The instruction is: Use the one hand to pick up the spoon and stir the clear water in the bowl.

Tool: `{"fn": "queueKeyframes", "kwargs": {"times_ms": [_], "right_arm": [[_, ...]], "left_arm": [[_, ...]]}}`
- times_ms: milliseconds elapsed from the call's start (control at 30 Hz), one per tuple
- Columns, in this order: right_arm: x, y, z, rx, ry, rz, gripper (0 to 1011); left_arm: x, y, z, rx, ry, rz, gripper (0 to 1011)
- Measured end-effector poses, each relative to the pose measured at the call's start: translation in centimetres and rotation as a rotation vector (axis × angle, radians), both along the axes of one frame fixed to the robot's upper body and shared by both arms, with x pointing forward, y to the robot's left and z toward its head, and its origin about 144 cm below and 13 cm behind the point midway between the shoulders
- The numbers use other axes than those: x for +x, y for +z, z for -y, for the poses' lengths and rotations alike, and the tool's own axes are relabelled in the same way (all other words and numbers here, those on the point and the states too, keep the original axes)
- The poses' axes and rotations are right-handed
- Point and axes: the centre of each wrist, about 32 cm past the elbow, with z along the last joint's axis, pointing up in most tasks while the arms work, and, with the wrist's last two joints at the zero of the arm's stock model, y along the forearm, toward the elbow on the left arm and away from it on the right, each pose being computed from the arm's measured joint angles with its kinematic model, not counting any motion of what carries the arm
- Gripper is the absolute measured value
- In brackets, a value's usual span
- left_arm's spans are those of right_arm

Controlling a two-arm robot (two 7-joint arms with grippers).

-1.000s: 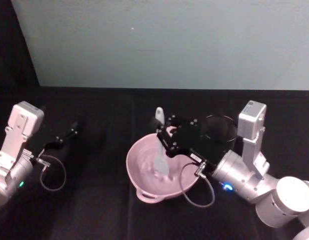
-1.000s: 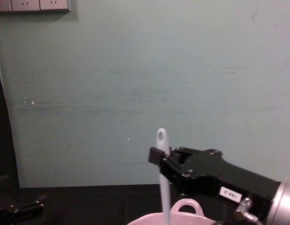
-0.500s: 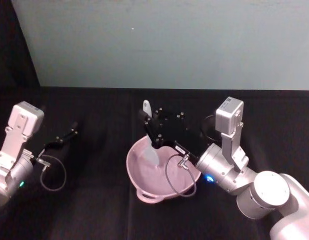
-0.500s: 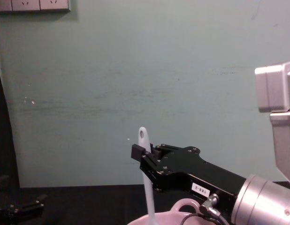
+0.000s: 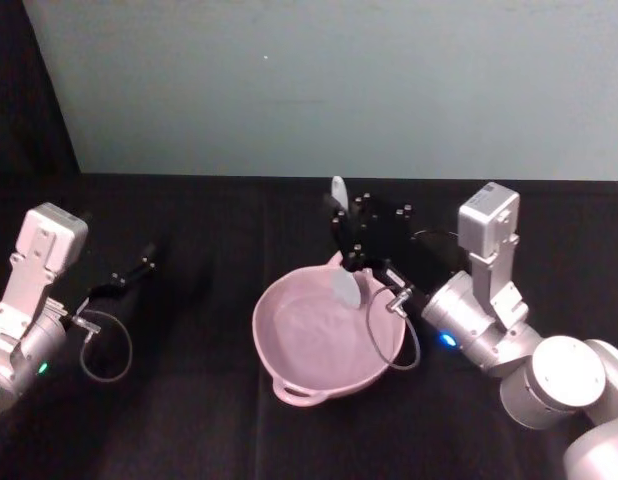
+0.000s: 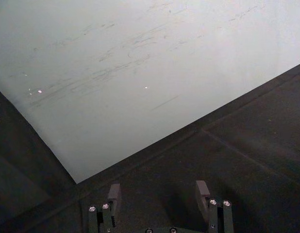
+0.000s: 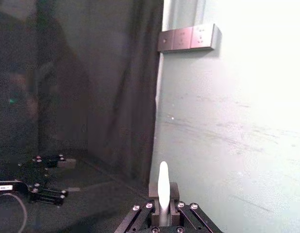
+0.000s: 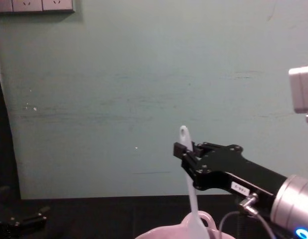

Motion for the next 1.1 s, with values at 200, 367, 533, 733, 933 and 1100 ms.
{"fn": "queueKeyframes", "kwargs": {"times_ms": [200, 367, 533, 733, 933, 1100], "right_arm": [[-0.7, 0.2, 1.2, -0.005, -0.012, -0.014, 116], [-1.4, 0.3, 1.7, -0.002, 0.007, -0.025, 116], [-1.8, 0.4, 1.8, 0.007, 0.032, -0.036, 116], [-2.2, 0.4, 1.5, 0.029, 0.079, -0.045, 116], [-2.2, 0.8, 1.4, 0.052, 0.086, -0.060, 116], [-2.1, 1.8, 1.7, 0.071, 0.082, -0.072, 116]], "left_arm": [[0.0, 0.0, 0.0, 0.000, 0.000, 0.000, 1005], [0.0, 0.0, 0.0, 0.000, 0.000, 0.000, 1005], [0.0, 0.0, 0.0, 0.000, 0.000, 0.000, 1005], [0.0, 0.0, 0.0, 0.000, 0.000, 0.000, 1005], [0.0, 0.0, 0.0, 0.000, 0.000, 0.000, 1005], [0.0, 0.0, 0.0, 0.000, 0.000, 0.000, 1005]]}}
